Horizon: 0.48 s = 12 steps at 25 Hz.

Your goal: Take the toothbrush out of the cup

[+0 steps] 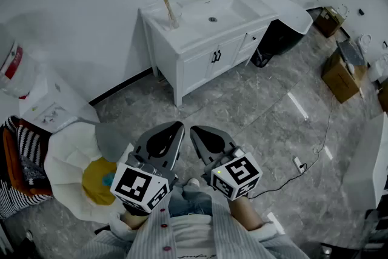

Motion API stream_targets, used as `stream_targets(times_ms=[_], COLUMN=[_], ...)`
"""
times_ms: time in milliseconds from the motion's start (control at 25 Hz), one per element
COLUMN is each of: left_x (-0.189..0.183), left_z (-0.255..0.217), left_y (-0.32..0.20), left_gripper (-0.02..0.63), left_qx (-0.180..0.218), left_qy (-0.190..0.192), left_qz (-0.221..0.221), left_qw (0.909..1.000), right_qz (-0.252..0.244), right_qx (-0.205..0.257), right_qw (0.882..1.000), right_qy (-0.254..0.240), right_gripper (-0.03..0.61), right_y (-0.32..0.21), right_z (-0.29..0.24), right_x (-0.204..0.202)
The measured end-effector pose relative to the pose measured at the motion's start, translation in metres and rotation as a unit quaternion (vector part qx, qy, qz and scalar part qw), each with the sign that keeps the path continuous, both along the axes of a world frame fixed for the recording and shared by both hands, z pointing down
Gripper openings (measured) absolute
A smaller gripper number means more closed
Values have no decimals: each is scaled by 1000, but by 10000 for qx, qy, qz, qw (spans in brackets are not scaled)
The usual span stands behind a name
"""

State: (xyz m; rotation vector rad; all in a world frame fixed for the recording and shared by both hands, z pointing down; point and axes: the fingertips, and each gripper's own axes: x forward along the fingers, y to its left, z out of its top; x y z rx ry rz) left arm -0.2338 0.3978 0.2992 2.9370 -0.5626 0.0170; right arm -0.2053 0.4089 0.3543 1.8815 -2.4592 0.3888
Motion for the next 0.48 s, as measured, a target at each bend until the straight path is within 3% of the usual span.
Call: stream_targets(times_ms=[480], left_x=[17], left_z=[2], left_y=[28], left_gripper=[23], left_qx=[56], left_qy=[0], left_qz=[100], left_qw=[9999], right_qz=[-60], right_qx=[104], right_qw=[9999], right_qy=[-36], right_gripper=[11], right_y=[25], right_z=[-2], right_x=[11])
